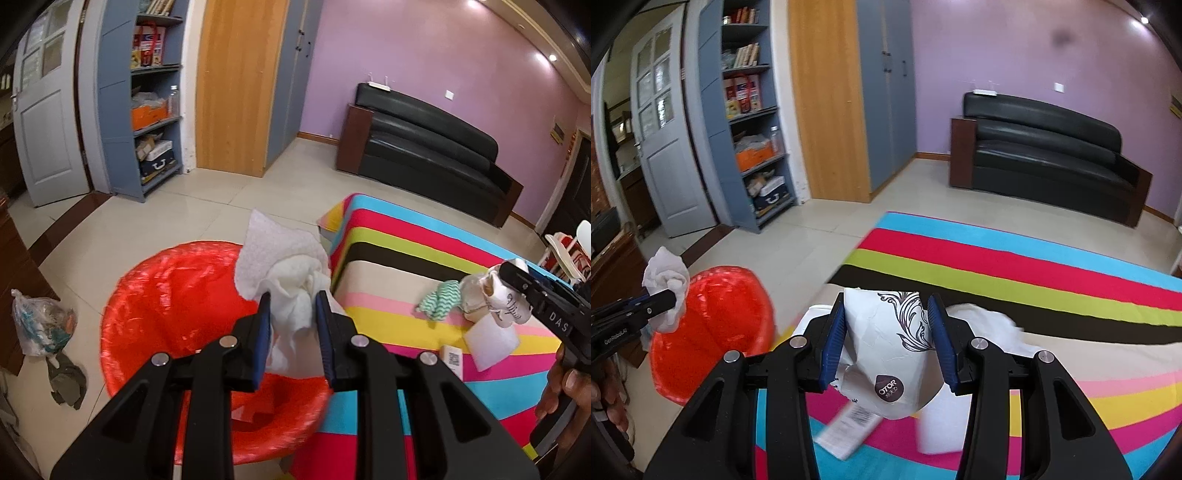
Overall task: Collect trash
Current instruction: 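Carry the tissue and printed paper bag over the red bin, then open both tools to drop the tissue and paper bag into the bin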
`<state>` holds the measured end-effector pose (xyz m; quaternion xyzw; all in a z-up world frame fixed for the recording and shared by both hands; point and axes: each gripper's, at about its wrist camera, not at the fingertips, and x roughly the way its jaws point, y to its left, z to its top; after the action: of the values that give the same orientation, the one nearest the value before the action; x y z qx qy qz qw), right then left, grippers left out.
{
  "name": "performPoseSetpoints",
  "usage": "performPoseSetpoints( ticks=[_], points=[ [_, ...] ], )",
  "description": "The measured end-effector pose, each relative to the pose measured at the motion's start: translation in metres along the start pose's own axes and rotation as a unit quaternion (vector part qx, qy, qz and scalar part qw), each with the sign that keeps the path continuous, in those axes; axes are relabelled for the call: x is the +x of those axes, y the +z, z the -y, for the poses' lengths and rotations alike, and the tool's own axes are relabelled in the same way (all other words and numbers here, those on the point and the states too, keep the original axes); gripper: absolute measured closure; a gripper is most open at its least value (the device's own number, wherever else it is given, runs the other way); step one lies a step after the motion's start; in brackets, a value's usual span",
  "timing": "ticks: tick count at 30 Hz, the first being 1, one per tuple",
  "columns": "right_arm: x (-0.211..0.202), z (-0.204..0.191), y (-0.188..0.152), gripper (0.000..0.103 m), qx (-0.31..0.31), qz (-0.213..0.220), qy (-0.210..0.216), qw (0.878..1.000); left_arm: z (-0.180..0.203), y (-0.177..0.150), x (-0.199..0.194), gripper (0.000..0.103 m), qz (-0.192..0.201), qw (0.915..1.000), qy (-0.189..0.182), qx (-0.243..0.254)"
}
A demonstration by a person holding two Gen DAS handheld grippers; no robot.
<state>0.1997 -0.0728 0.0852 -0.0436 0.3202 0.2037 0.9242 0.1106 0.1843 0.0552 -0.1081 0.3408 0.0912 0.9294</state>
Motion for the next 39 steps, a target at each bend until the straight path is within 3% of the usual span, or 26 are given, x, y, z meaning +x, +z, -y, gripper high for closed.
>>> performPoseSetpoints(
  ticks=[17,31,36,39],
  points=[
    [0.030,-0.108,0.005,0.060,-0.046,-0.011,0.067,0.997,-0.074,0.003,-0.025,0.079,0.011,0.9984,0.035,-0.044],
    [0.039,-0.171,0.002,0.060,-0.072,-0.013,0.111,0.991,-0.103,0.003,-0.037,0.077,0.022,0.9964,0.049,-0.066],
    [0.044,-0.185,-0.003,0.059,-0.084,-0.016,0.123,0.989,-0.108,0.004,-0.040,0.057,0.026,0.9953,0.050,-0.079],
    [0.046,-0.188,-0.005,0.049,-0.089,-0.019,0.121,0.988,-0.111,0.005,-0.042,0.050,0.029,0.9947,0.052,-0.084]
  ],
)
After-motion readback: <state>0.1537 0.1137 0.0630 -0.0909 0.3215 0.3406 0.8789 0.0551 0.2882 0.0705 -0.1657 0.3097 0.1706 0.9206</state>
